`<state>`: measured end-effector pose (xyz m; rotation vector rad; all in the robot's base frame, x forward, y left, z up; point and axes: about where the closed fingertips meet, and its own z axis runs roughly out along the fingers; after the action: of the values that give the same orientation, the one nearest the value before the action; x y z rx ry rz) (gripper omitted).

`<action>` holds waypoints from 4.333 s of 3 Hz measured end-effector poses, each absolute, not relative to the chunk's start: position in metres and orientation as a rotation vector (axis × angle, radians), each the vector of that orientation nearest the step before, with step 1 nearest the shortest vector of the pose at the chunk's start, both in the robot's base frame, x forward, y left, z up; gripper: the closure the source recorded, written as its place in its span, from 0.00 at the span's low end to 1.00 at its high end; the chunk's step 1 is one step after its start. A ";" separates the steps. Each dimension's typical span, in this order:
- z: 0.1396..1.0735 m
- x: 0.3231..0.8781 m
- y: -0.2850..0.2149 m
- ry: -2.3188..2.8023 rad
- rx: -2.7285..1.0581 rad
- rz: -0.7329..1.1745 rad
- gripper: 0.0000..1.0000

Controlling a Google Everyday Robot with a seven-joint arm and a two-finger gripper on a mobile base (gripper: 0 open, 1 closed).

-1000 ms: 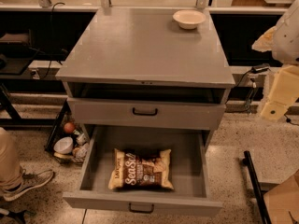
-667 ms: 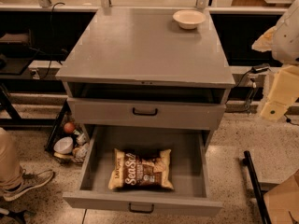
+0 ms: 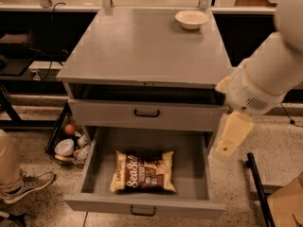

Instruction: Pick brown chip bag from middle drawer and place on counter

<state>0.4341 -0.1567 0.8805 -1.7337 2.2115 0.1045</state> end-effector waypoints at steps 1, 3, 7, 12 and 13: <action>0.800 0.433 -0.104 2.205 -1.742 0.237 0.00; 0.792 0.433 -0.104 2.227 -1.736 0.246 0.00; 0.550 0.520 -0.067 2.289 -1.488 0.423 0.00; 0.451 0.556 -0.015 2.160 -1.481 0.433 0.00; 0.421 0.563 0.005 2.156 -1.506 0.450 0.00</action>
Offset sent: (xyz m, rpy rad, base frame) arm -0.0008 0.0454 -0.0651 0.0598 0.0627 0.0217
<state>0.5633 0.0049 0.4208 -1.5056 2.1563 0.4498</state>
